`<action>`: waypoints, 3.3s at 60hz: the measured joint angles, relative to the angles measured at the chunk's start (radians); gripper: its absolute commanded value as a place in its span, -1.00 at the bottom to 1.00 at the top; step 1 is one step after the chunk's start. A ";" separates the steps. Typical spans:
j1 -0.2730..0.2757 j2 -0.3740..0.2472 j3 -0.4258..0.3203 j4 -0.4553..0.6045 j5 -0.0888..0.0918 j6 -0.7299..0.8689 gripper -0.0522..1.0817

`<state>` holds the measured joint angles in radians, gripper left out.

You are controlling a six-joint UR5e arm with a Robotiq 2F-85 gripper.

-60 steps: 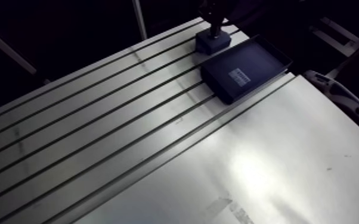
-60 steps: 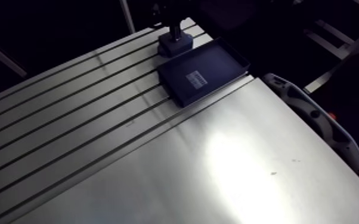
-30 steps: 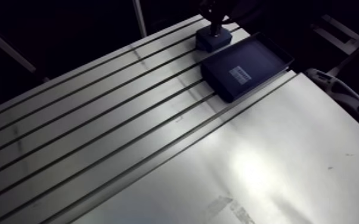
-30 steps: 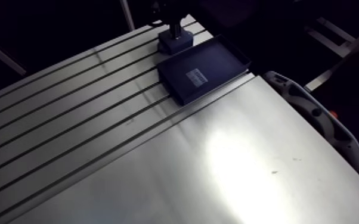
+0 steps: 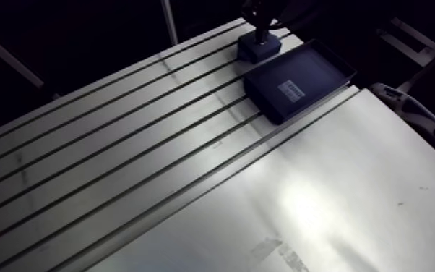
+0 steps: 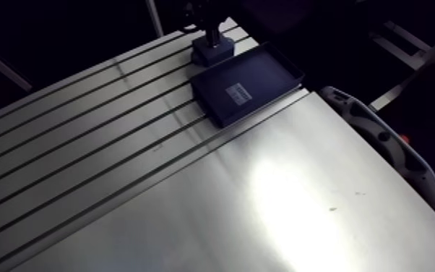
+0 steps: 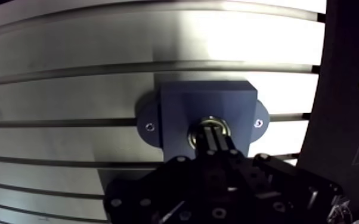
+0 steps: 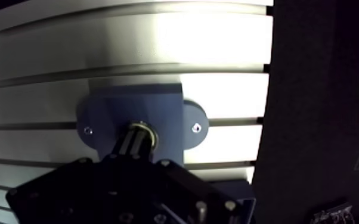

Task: Pick up the bearing and press it into the housing until flush.

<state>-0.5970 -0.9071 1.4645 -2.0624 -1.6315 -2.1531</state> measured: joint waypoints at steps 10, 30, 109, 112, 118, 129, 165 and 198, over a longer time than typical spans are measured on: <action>0.000 0.000 0.001 0.000 0.000 0.000 0.99; 0.000 0.000 0.007 0.000 -0.001 -0.005 0.99; 0.039 -0.245 -0.099 0.435 -0.007 0.064 -0.90; 0.045 -0.256 -0.105 0.450 -0.009 0.069 -0.90; 0.058 -0.276 -0.116 0.473 -0.013 0.084 -0.90; 0.096 -0.308 -0.133 0.494 -0.018 0.126 -0.90; 0.239 -0.406 -0.124 0.475 -0.015 0.276 -0.90; 0.302 -0.591 0.048 0.477 -0.001 0.414 -0.90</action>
<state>-0.2950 -1.4978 1.5125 -1.5856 -1.6330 -1.7387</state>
